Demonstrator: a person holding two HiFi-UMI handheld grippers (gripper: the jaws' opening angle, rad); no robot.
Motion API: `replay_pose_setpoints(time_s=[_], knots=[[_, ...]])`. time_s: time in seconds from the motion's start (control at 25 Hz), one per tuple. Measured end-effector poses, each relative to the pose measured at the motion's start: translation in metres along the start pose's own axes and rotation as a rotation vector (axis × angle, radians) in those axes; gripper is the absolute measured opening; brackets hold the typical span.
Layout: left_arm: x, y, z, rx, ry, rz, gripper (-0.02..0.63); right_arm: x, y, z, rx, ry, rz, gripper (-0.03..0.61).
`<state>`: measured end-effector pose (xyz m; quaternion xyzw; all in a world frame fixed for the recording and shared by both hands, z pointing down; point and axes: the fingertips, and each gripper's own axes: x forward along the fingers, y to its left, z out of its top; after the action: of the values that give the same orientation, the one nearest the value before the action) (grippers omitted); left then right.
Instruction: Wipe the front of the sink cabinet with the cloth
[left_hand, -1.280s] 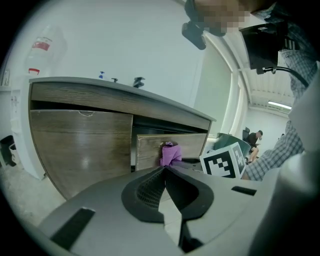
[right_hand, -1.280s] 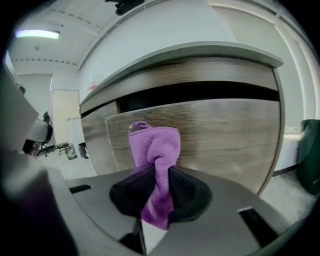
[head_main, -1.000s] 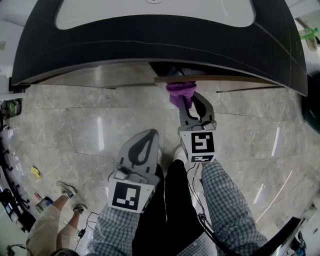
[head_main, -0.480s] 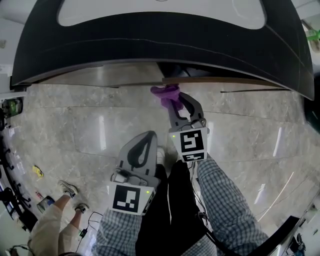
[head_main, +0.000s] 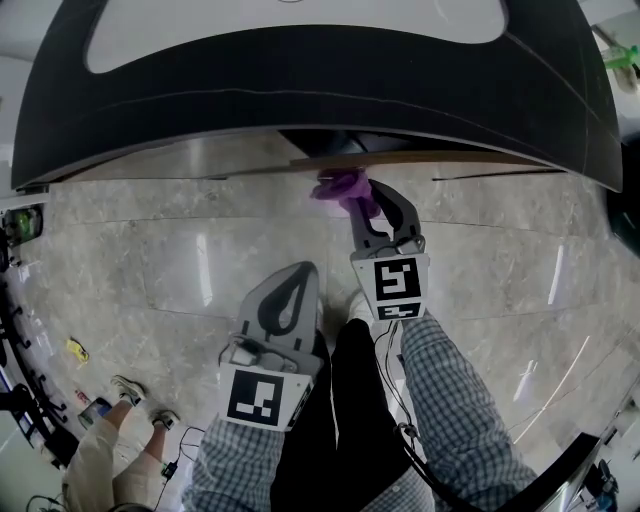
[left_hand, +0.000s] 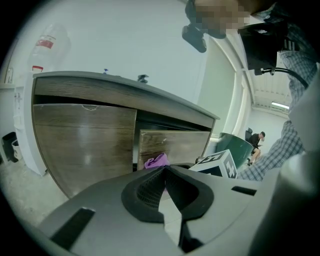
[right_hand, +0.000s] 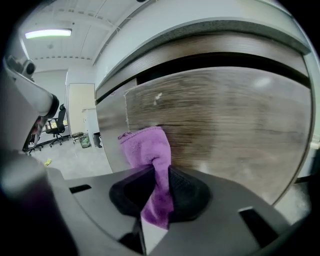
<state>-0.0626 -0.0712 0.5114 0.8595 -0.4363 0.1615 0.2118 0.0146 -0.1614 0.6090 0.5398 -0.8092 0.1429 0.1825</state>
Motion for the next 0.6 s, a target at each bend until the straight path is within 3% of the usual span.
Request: replay_pose_setpoints(time_s=[0.24, 0.6], knots=[[0.017, -0.024, 0.008, 0.018, -0.036, -0.034, 0.011, -0.016, -0.04, -0.008, 0.016, 0.002, -0.056, 0.077], [0.045, -0.057, 0.004, 0.016, 0.017, -0.071, 0.011, -0.044, -0.114, -0.028, 0.071, 0.01, -0.17, 0.077]])
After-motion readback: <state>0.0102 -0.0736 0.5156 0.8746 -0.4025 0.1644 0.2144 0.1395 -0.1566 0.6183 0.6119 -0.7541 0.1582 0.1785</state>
